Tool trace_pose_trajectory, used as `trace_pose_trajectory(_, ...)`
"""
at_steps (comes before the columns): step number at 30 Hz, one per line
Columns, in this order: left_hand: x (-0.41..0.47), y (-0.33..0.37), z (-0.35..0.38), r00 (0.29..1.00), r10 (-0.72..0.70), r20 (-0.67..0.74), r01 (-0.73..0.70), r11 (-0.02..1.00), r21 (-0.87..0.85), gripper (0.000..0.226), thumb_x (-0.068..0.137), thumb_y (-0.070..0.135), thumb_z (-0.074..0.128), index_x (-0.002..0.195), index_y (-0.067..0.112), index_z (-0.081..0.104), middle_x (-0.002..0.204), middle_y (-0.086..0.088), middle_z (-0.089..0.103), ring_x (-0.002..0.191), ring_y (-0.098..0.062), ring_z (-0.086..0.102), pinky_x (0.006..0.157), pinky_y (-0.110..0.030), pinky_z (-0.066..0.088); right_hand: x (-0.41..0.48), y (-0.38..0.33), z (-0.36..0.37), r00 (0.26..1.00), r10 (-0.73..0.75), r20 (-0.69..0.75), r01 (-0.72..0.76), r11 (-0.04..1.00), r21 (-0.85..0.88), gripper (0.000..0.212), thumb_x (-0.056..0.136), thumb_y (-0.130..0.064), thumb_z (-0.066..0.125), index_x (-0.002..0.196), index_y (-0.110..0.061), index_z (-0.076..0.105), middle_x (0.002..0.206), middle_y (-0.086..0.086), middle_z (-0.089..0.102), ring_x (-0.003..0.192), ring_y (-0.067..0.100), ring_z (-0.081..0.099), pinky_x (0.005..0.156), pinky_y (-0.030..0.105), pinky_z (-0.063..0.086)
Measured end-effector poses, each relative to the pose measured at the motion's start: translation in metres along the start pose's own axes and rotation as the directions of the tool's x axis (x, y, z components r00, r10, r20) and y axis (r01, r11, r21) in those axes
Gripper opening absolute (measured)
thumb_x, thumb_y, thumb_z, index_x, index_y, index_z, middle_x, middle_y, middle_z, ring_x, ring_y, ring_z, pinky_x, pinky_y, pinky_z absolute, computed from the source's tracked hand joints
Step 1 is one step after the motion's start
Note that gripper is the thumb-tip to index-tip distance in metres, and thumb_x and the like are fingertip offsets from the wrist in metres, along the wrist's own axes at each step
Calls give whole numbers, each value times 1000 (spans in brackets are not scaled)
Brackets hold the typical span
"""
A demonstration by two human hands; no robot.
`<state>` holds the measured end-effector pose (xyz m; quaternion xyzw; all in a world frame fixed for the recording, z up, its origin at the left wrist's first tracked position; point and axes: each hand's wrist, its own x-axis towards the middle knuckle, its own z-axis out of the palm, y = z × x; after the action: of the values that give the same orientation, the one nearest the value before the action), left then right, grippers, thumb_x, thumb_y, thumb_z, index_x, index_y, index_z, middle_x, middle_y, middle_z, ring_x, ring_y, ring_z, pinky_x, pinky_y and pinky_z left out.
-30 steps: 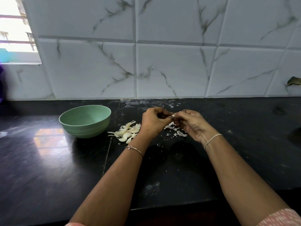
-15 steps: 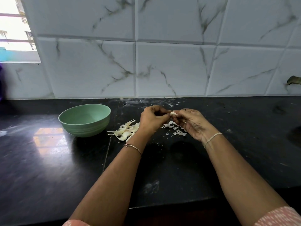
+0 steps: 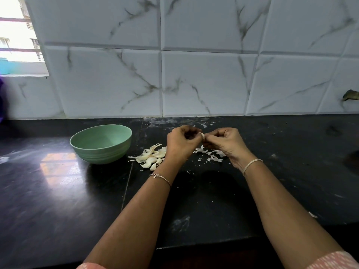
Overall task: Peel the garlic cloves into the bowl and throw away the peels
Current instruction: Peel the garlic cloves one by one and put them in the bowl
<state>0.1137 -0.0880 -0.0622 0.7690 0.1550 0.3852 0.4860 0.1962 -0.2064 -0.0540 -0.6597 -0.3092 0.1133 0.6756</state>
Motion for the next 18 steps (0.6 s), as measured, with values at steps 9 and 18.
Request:
trace_pose_trajectory(9,5,-7,-1,999,-20,45,21,999,-36,10,84,11,74,93,15,75,86,0,74,83,-15,70,81,-29,59,0,3,2,997,-61,43,66,989,-134,9,82,-6,74,84,3,71,84,24,72,76,28,70,76,35,59)
trace_pose_trajectory(18,2,-7,-3,976,-146,163,198,907,-371,7,83,-1,72,88,4,70,75,-10,68,69,-18,70,72,-28,60,2,6,3,995,-93,26,96,974,-205,4,84,-3,72,81,-2,70,74,11,71,60,9,68,57,16,53)
